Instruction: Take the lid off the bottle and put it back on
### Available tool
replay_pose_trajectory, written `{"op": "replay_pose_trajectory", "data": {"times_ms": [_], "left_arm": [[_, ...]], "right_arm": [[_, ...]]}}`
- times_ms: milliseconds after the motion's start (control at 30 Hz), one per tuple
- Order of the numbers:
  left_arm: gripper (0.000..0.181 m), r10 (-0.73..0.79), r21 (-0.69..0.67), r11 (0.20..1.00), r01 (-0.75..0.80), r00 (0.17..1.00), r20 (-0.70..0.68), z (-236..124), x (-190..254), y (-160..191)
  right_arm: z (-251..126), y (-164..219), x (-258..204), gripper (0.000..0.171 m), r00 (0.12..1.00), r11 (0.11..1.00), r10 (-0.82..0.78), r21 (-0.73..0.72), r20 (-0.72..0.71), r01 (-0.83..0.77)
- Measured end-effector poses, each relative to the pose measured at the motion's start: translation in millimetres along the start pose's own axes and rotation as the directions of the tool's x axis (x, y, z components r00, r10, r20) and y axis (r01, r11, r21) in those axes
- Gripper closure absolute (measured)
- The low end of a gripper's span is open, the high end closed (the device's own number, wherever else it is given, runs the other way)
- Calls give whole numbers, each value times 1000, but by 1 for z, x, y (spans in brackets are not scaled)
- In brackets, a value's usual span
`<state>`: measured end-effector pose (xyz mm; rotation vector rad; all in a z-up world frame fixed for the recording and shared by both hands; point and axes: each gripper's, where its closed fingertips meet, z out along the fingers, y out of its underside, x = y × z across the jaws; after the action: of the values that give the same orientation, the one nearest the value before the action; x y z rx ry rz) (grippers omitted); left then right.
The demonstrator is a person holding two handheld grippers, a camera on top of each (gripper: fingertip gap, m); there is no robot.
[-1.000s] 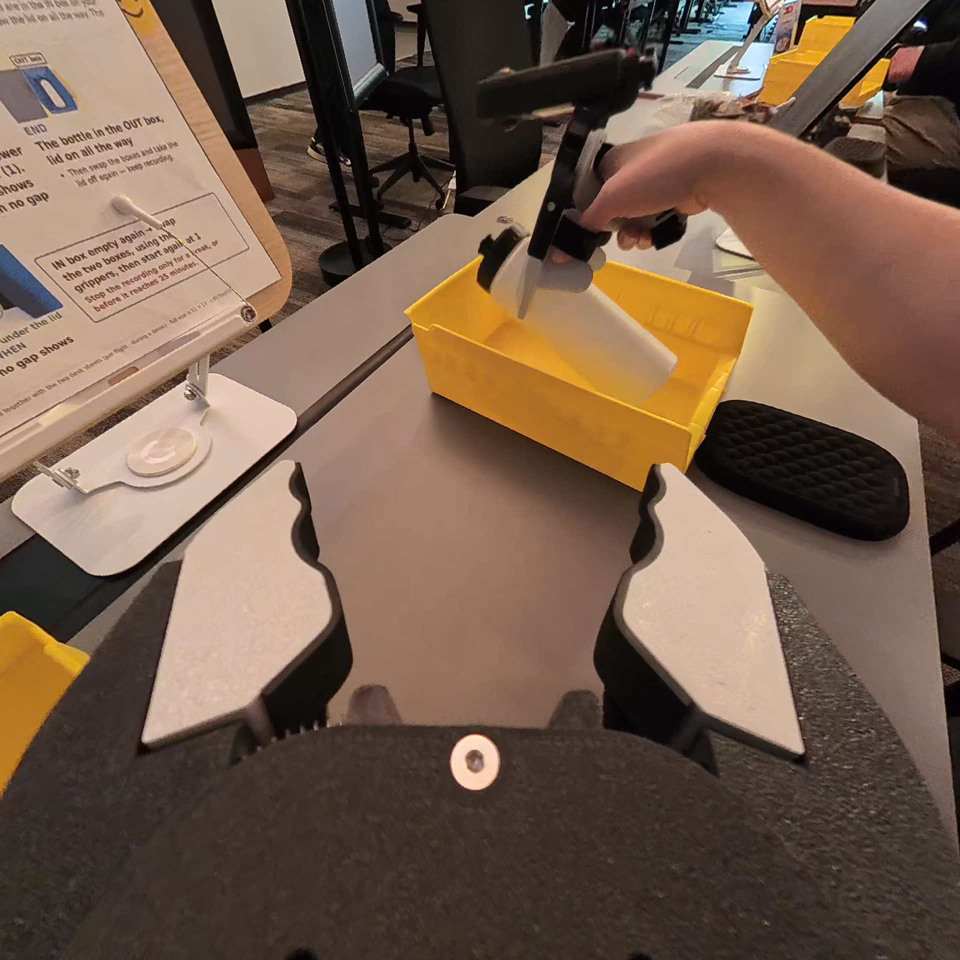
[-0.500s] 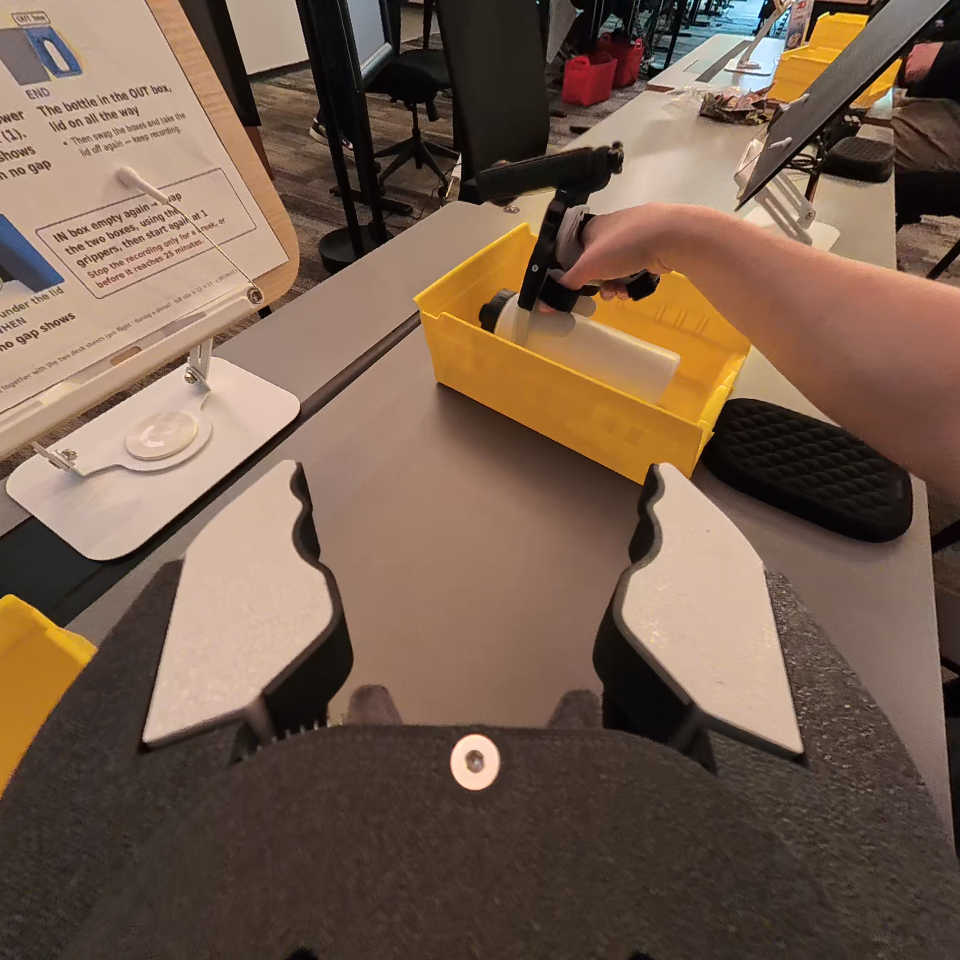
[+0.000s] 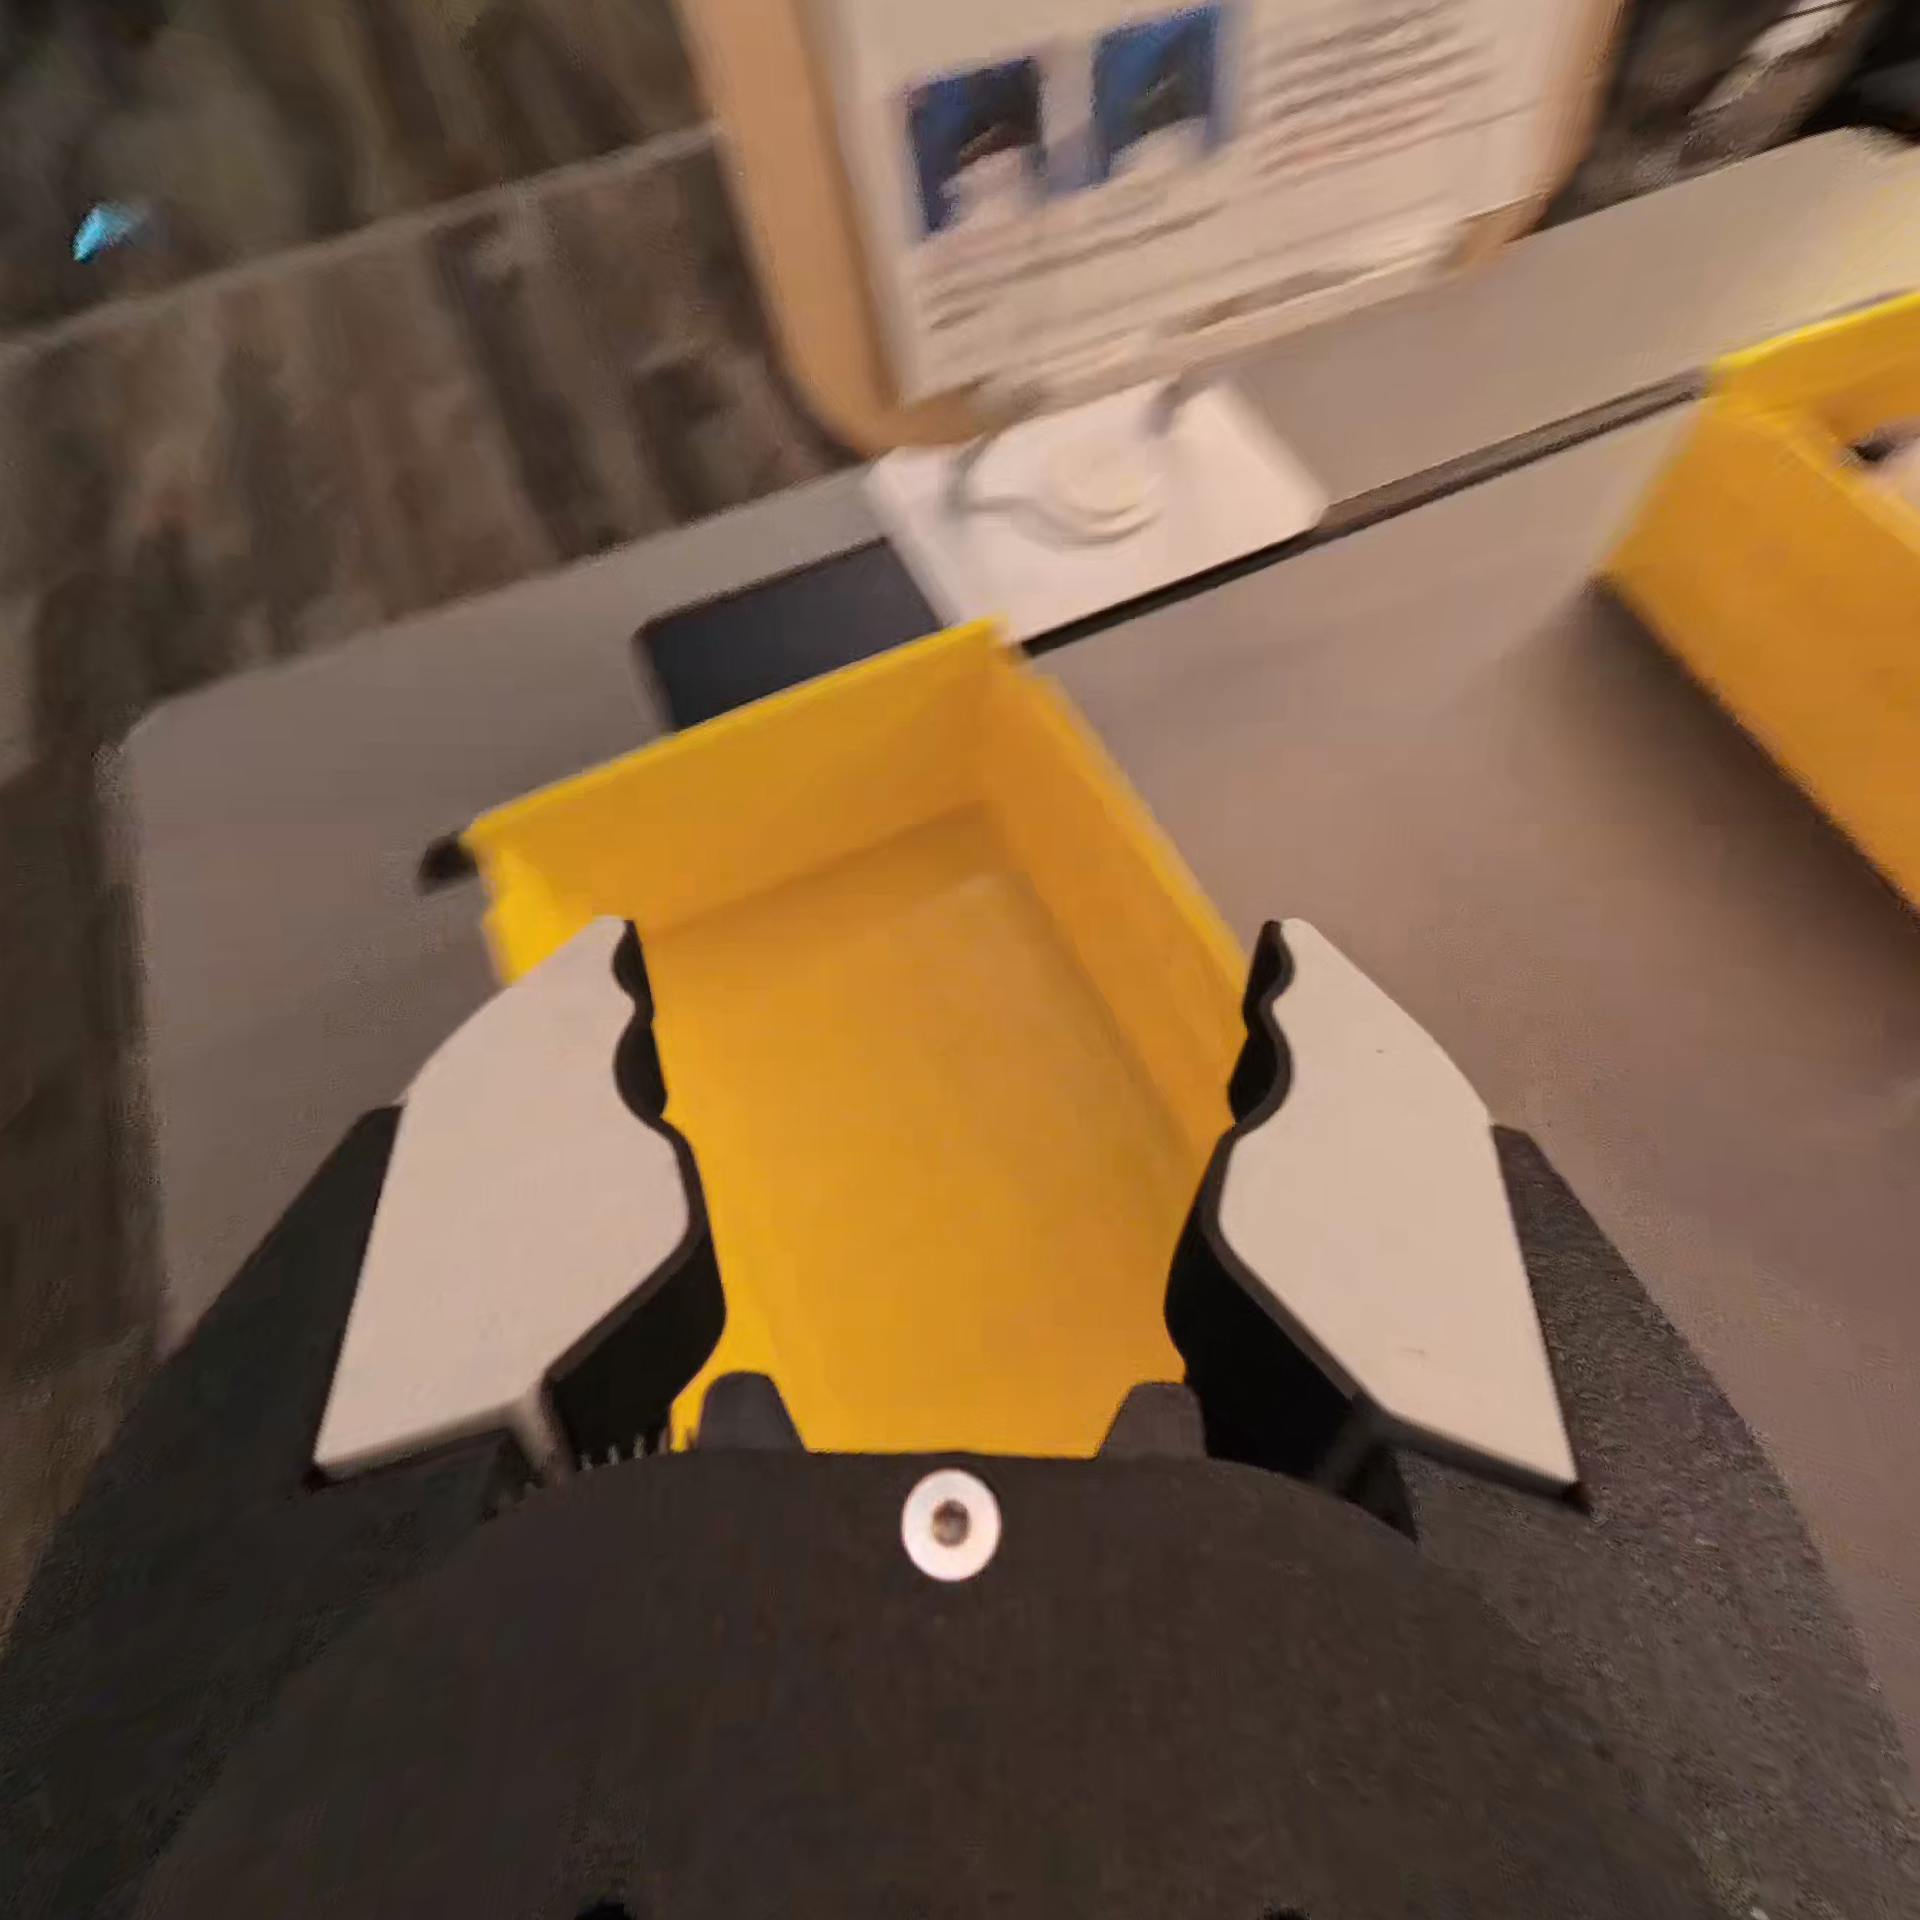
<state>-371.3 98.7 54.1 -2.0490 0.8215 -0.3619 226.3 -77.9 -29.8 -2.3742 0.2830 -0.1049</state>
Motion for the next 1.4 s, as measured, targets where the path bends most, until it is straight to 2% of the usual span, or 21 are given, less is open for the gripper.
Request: {"op": "replay_pose_trajectory", "data": {"times_ms": [100, 167, 233, 300, 333, 400, 567, 733, 800, 1067, 1233, 1400], "left_arm": [[103, -141, -34, 988, 148, 977, 163, -12, -70, 30], [101, -195, -79, 973, 218, 954, 228, -14, -100, 55], [99, -228, -129, 955, 267, 939, 257, -10, -117, 77], [100, -243, -191, 934, 301, 930, 277, -2, -126, 98], [101, -244, -235, 920, 313, 929, 279, 4, -128, 109], [103, -258, -314, 891, 328, 935, 243, 17, -123, 126], [122, -306, -454, 824, 338, 941, 144, 41, -103, 152], [166, -318, -568, 771, 288, 947, 49, 52, -78, 165], [175, -235, -601, 761, 245, 967, 96, 53, -81, 169], [172, -94, -678, 729, 99, 995, 44, 65, -42, 160], [172, -46, -685, 729, 11, 998, -32, 75, -10, 152], [174, -105, -705, 708, 31, 993, -62, 74, 15, 154]], "right_arm": [[16, 34, -2, 107, 988, 988, 76, -143, 133, -56], [25, 58, -3, 111, 982, 962, 111, -265, 153, -67], [33, 73, 9, 133, 993, 936, 96, -346, 73, -65], [37, 75, -7, 161, 975, 926, 150, -368, 164, -80], [40, 78, -6, 162, 976, 916, 163, -389, 145, -96], [41, 80, -8, 162, 975, 898, 190, -423, 119, -123], [51, 73, -40, 162, 950, 864, 281, -467, 140, -187], [60, 63, -87, 163, 963, 859, 219, -499, 155, -115], [62, 61, -104, 163, 962, 856, 218, -506, 164, -108], [61, 62, -142, 163, 957, 832, 254, -536, 142, -142], [53, 70, -165, 163, 951, 785, 281, -601, 129, -151], [59, 64, -181, 163, 960, 784, 234, -614, 154, -93]]}}
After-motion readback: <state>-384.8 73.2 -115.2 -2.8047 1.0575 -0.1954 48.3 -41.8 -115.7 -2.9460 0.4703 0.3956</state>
